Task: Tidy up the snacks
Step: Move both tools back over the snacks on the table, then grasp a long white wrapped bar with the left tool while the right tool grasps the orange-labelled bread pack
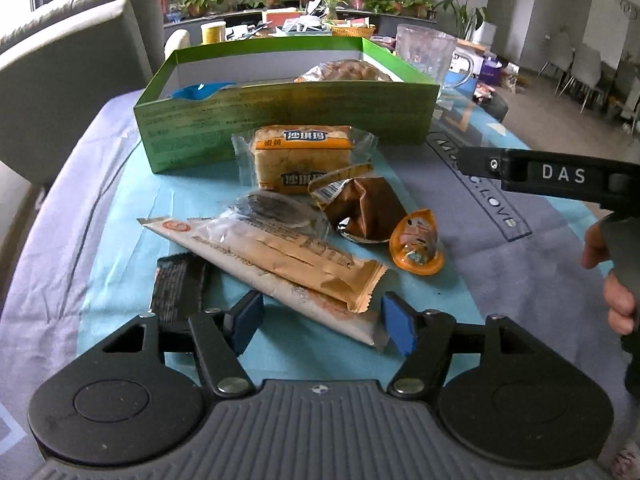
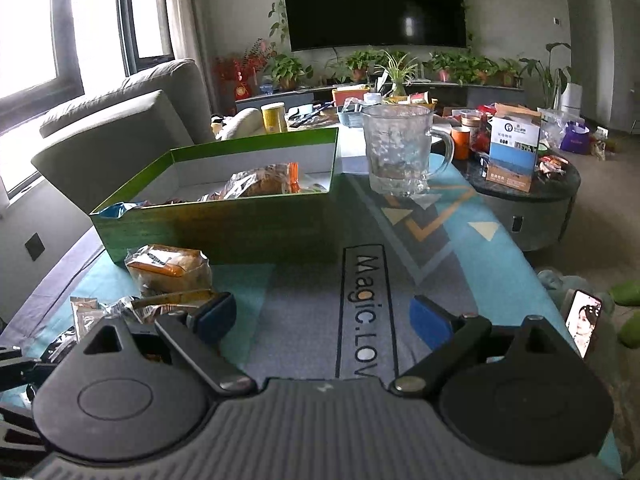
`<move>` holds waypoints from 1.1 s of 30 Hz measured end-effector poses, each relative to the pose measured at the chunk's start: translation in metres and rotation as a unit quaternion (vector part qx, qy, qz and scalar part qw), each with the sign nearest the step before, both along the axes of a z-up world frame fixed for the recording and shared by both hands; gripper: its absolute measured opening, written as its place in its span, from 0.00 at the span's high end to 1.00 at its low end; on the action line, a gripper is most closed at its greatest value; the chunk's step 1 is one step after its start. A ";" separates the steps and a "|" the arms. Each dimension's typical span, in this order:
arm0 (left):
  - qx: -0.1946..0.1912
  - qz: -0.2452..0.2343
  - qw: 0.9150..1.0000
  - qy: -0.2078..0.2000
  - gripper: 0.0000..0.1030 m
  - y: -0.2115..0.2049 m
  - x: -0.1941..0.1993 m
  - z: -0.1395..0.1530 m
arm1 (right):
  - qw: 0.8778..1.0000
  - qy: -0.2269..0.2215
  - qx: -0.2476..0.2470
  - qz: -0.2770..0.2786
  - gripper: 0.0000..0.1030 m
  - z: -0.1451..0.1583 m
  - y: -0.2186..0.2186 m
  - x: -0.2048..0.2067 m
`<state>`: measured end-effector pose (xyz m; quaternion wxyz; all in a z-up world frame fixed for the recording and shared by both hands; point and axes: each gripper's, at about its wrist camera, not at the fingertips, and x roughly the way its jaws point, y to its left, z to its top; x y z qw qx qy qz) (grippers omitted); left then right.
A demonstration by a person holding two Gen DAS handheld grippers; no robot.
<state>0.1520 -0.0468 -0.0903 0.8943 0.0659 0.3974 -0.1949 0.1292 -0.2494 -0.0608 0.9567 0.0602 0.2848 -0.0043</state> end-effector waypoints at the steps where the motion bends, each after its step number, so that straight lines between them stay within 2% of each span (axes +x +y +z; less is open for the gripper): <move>1: 0.004 0.001 1.000 -0.001 0.37 -0.002 0.001 0.000 | 1.000 0.000 0.000 0.001 0.40 -0.001 0.001 0.000; 5: -0.001 0.006 1.000 0.002 0.37 -0.001 0.004 0.000 | 1.000 0.002 -0.002 0.006 0.40 -0.002 0.002 0.000; 7: 0.002 -0.001 1.000 -0.003 0.46 0.002 0.002 0.000 | 1.000 0.003 -0.001 0.006 0.40 -0.002 0.002 0.000; 8: 0.005 -0.006 1.000 -0.006 0.56 0.004 0.001 0.001 | 1.000 0.003 0.000 0.005 0.40 -0.003 0.001 0.000; 9: 0.007 -0.014 1.000 -0.003 0.61 0.005 0.001 0.002 | 1.000 0.004 0.001 0.004 0.40 -0.003 0.001 0.000; 13: 0.016 -0.023 1.000 0.010 0.70 0.025 -0.004 0.006 | 1.000 0.004 0.002 0.002 0.40 -0.003 -0.001 -0.001; 20: 0.027 0.042 0.999 0.012 0.68 0.066 -0.008 0.009 | 1.000 0.005 0.003 0.006 0.40 -0.004 0.002 0.000; 22: 0.033 0.051 0.998 0.003 0.63 0.065 -0.009 0.010 | 1.000 0.006 0.002 0.010 0.40 -0.004 0.006 0.000; 24: 0.041 0.049 0.998 -0.007 0.53 0.060 -0.008 0.011 | 1.000 0.006 0.001 0.013 0.40 -0.004 0.009 0.000; 26: 0.057 0.038 0.997 -0.021 0.49 0.049 -0.006 0.008 | 1.000 0.005 0.000 0.019 0.40 -0.003 0.013 0.000; 28: 0.082 0.024 0.996 -0.041 0.47 0.039 -0.003 0.003 | 1.000 0.005 -0.003 0.022 0.40 -0.002 0.016 -0.001; 31: 0.093 0.021 0.993 -0.063 0.48 0.032 0.002 0.000 | 1.000 0.003 -0.002 0.024 0.40 0.000 0.018 -0.001; 32: 0.086 0.019 0.994 -0.060 0.57 0.033 0.005 0.000 | 1.000 0.003 -0.001 0.024 0.40 0.000 0.019 -0.001; 33: 0.075 0.021 0.996 -0.053 0.76 0.035 0.008 0.001 | 1.000 0.002 -0.001 0.025 0.40 0.001 0.020 0.000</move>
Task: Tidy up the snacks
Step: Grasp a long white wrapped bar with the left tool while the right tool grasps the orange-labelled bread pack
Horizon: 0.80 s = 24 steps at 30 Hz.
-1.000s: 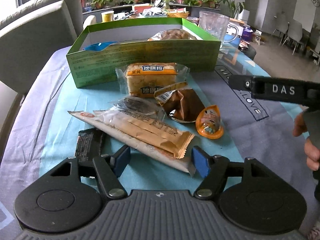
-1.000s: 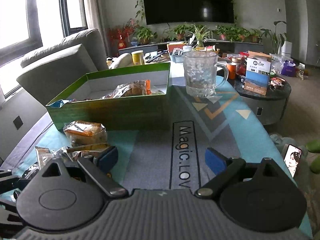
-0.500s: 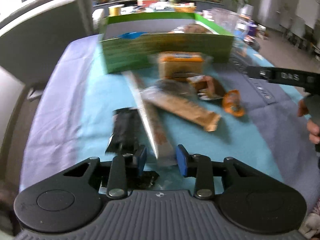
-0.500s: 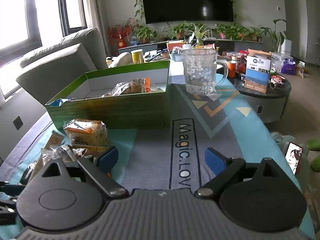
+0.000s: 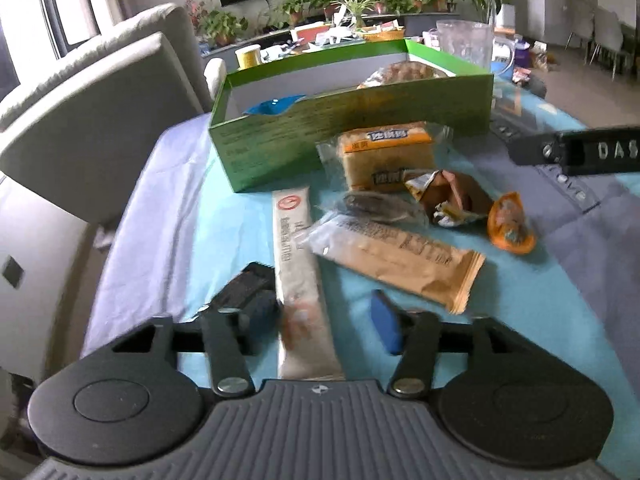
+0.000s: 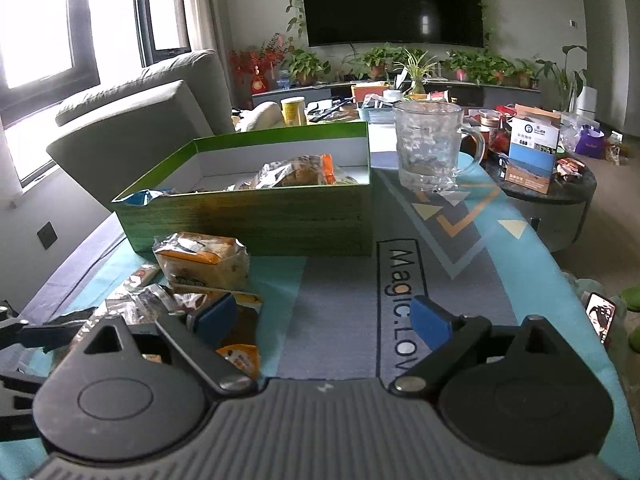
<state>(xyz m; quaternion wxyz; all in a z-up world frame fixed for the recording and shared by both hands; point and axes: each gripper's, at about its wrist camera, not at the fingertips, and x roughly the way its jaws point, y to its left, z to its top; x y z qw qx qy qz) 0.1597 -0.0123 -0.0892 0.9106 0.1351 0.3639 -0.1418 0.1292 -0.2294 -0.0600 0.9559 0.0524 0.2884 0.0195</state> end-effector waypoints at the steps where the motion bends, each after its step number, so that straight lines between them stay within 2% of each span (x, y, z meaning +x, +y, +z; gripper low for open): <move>1: -0.012 0.001 1.000 0.007 0.75 0.002 0.002 0.001 | 1.000 -0.001 0.001 0.002 0.40 0.001 0.002 0.001; 3: -0.034 0.007 0.999 0.017 0.76 0.007 0.003 0.005 | 1.000 -0.003 0.002 0.007 0.40 0.002 0.006 0.003; 7: -0.069 0.006 0.998 0.007 0.77 0.018 -0.006 0.021 | 1.000 -0.006 0.007 0.022 0.40 0.003 0.021 0.012; 15: -0.091 0.007 0.995 -0.027 0.78 0.047 -0.027 0.052 | 0.999 -0.012 0.027 0.031 0.40 0.005 0.061 0.042; 16: -0.095 0.008 0.995 -0.032 0.79 0.051 -0.027 0.055 | 0.999 -0.011 0.030 0.025 0.40 0.005 0.066 0.046; 17: -0.100 0.009 0.994 -0.038 0.89 0.056 -0.028 0.059 | 0.999 -0.008 0.031 0.020 0.40 0.004 0.071 0.051; 18: -0.103 0.010 0.994 -0.044 0.94 0.061 -0.028 0.062 | 0.999 -0.005 0.030 0.017 0.40 0.003 0.076 0.054; 20: -0.115 0.014 0.992 -0.049 0.94 0.069 -0.027 0.065 | 1.000 0.007 0.019 0.010 0.40 0.000 0.089 0.064; 24: -0.121 0.016 0.992 -0.033 0.93 0.077 -0.021 0.058 | 1.000 0.025 -0.011 -0.014 0.40 -0.009 0.106 0.077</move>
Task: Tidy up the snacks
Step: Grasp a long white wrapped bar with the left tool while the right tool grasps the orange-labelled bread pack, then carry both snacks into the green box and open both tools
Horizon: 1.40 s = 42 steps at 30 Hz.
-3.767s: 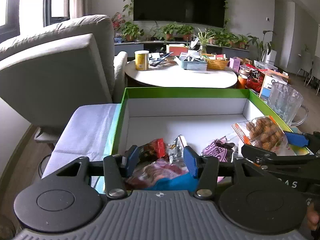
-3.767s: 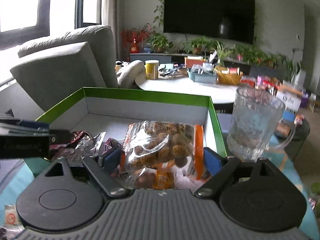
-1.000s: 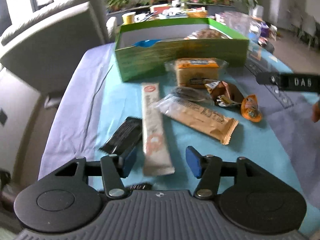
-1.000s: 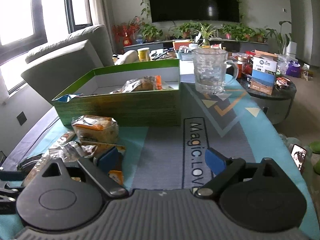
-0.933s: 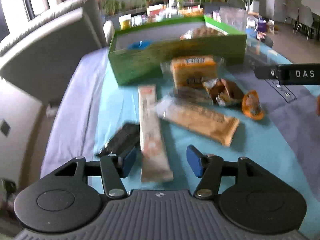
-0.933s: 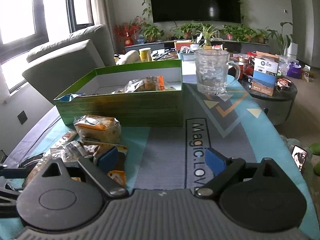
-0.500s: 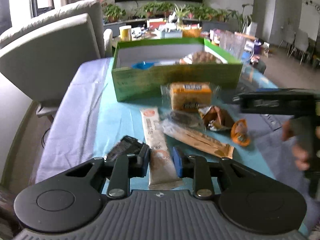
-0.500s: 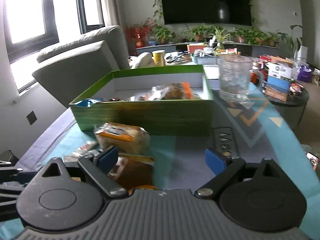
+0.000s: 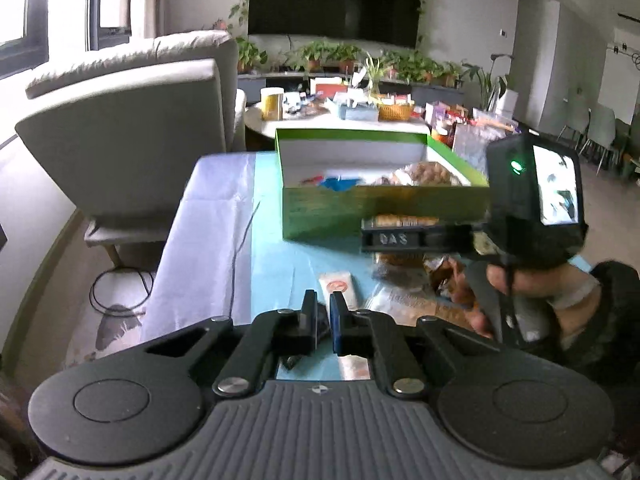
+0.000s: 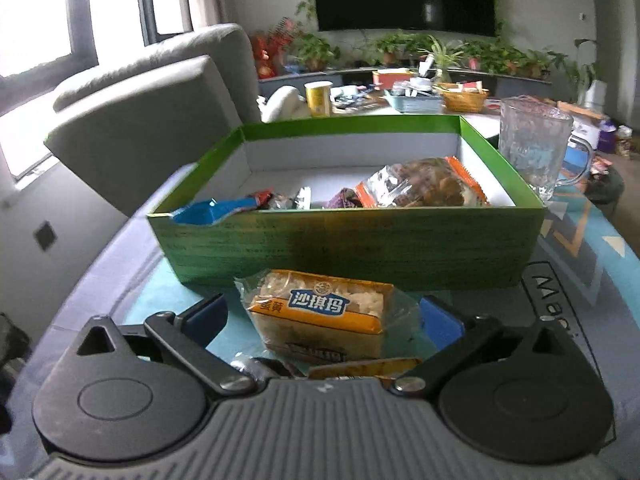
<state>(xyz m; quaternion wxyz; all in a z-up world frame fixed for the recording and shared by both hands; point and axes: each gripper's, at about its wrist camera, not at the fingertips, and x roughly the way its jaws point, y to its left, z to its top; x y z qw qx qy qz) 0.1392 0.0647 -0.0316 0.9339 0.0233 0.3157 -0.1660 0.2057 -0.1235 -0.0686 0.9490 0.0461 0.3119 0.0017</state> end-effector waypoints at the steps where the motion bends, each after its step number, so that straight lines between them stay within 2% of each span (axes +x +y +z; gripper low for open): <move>1: 0.001 -0.002 1.000 0.006 0.92 0.000 0.001 -0.004 | 1.000 0.004 -0.010 -0.005 0.40 -0.002 0.004 0.003; 5: -0.011 0.000 1.000 0.024 0.65 -0.005 0.006 -0.017 | 0.999 0.030 -0.034 -0.017 0.40 -0.013 0.007 0.011; 6: -0.015 -0.001 0.999 0.030 0.61 -0.008 0.009 -0.020 | 0.998 0.039 -0.033 -0.023 0.40 -0.015 0.006 0.013; 8: -0.018 -0.007 0.999 0.039 0.60 -0.013 0.012 -0.025 | 0.998 0.053 -0.015 -0.039 0.40 -0.019 -0.002 0.017; 10: -0.010 -0.017 0.999 0.045 0.56 -0.022 0.016 -0.029 | 0.998 0.039 -0.009 -0.040 0.40 -0.018 -0.009 0.013; 14: 0.026 -0.022 0.999 0.039 0.55 -0.041 0.019 -0.038 | 0.999 0.034 -0.005 -0.024 0.40 -0.015 -0.020 0.007; 21: 0.063 -0.015 0.996 0.055 0.55 -0.059 0.028 -0.056 | 1.000 -0.018 -0.003 -0.018 0.40 0.004 -0.043 -0.024; 24: 0.063 -0.004 0.996 0.058 0.55 -0.060 0.030 -0.060 | 0.999 -0.040 0.001 -0.019 0.41 0.014 -0.055 -0.034; 26: 0.062 0.000 0.996 0.060 0.56 -0.061 0.032 -0.060 | 0.998 -0.050 0.001 -0.024 0.41 0.018 -0.060 -0.037; 28: 0.057 -0.001 0.997 0.057 0.80 -0.061 0.032 -0.060 | 0.998 -0.055 0.004 -0.024 0.40 0.019 -0.062 -0.039; 30: 0.055 0.002 0.996 0.064 0.89 -0.061 0.032 -0.056 | 0.998 -0.056 0.009 -0.022 0.41 0.019 -0.064 -0.040; 32: 0.043 0.006 0.997 0.060 0.91 -0.059 0.028 -0.048 | 0.998 -0.058 0.015 -0.019 0.40 0.019 -0.066 -0.043; 37: 0.033 0.008 0.999 0.009 0.91 -0.058 0.014 -0.015 | 0.997 -0.081 0.018 -0.012 0.41 0.026 -0.071 -0.048; 42: 0.032 0.016 0.999 -0.029 0.91 -0.059 0.012 0.005 | 0.995 -0.100 0.023 -0.010 0.41 0.033 -0.079 -0.054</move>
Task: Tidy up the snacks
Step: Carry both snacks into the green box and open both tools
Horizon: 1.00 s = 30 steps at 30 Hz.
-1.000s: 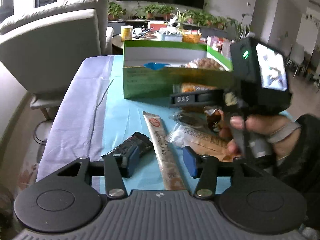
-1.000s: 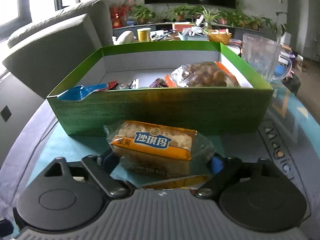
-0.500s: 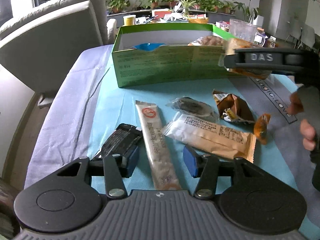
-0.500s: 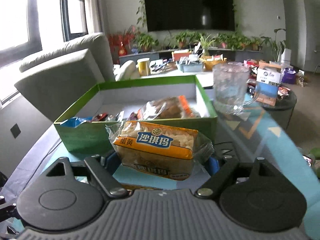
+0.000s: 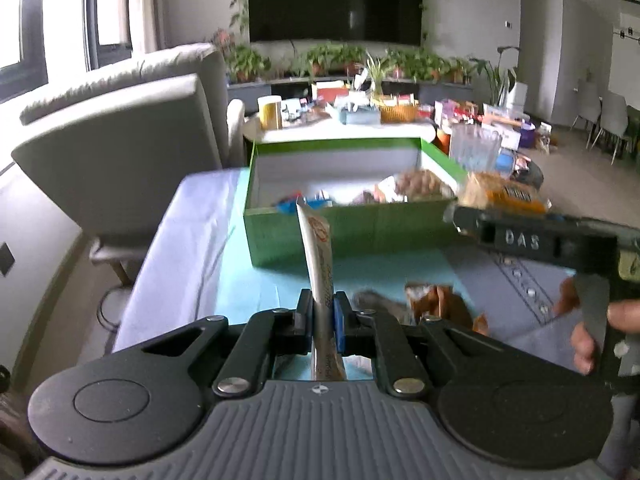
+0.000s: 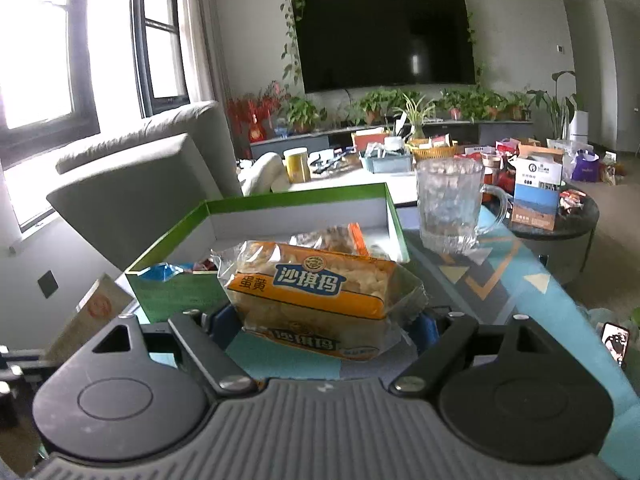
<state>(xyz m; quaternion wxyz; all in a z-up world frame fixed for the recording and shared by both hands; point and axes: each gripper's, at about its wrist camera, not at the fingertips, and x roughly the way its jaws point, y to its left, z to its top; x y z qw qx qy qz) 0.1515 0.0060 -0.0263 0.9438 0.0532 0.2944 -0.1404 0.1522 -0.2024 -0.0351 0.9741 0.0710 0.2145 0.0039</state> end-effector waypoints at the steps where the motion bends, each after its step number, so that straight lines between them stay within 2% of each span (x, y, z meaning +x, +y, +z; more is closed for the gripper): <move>1: 0.001 0.000 1.000 -0.003 0.91 -0.001 0.003 0.002 | 1.000 -0.003 0.001 0.000 0.41 0.001 -0.002 -0.001; 9: 0.000 -0.003 0.999 -0.036 0.91 -0.014 0.027 0.023 | 1.000 -0.028 -0.006 -0.001 0.41 0.016 -0.011 0.000; 13: 0.007 -0.001 0.999 -0.044 0.90 -0.021 0.047 0.028 | 0.999 -0.044 -0.015 0.000 0.41 0.025 -0.014 0.008; 21: -0.006 0.003 0.998 -0.064 0.90 -0.031 0.088 0.051 | 0.996 -0.080 -0.032 -0.011 0.41 0.042 -0.021 0.030; 25: 0.006 -0.009 0.995 -0.097 0.90 -0.047 0.111 0.059 | 0.996 -0.084 -0.026 -0.022 0.41 0.047 -0.026 0.047; 30: 0.003 -0.020 0.994 -0.111 0.90 -0.057 0.139 0.055 | 0.996 -0.078 -0.032 -0.017 0.41 0.041 -0.024 0.067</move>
